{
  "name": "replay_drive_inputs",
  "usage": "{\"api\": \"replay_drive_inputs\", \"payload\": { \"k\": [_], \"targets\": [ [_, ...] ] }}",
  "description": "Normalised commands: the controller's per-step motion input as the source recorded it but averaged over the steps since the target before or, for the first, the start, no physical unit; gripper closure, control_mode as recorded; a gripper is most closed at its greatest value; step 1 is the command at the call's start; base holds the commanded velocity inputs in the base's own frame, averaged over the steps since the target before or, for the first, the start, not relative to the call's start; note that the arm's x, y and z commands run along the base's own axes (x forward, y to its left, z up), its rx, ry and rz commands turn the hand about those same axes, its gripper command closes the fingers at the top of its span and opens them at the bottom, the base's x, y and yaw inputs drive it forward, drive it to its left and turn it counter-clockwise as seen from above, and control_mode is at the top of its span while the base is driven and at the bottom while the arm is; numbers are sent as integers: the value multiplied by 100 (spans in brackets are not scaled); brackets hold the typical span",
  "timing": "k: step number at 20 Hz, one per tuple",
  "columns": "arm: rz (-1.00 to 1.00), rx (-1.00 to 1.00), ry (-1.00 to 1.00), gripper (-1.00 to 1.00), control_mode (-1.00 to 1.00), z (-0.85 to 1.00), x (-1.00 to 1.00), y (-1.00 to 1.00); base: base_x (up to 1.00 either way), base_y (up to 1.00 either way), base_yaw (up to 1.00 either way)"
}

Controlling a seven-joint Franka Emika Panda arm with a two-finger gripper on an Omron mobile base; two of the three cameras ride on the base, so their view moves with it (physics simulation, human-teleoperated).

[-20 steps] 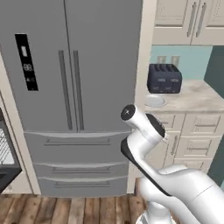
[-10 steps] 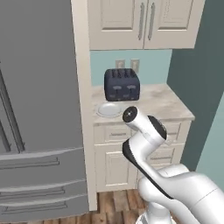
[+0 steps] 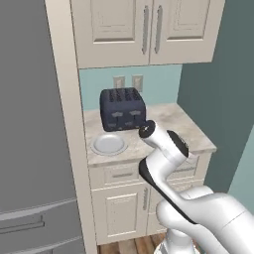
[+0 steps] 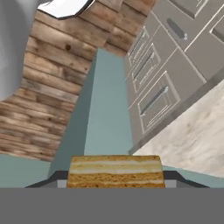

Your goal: Take the baked cake out of the oven and place it on the plate for cooling. Then close the oven door.

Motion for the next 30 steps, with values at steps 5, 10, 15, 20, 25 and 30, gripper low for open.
{"api": "replay_drive_inputs", "payload": {
  "k": [5, 10, 15, 20, 25, 30],
  "targets": [
    [0, 0, 0, 100, 100, 0, 0, 0, 26, -42, -13],
    [0, 0, 0, 100, 100, 0, 0, 0, 43, -31, -10],
    [0, 0, 0, 100, 100, 0, 0, 0, 46, -35, -8],
    [0, 0, 0, 100, 100, 0, 0, 0, 54, -39, -6],
    [0, 0, 0, 100, 100, 0, 0, 0, 44, -19, -1],
    [13, 9, 0, 100, -100, -2, 3, 1, 0, 0, 2]
  ]
}}
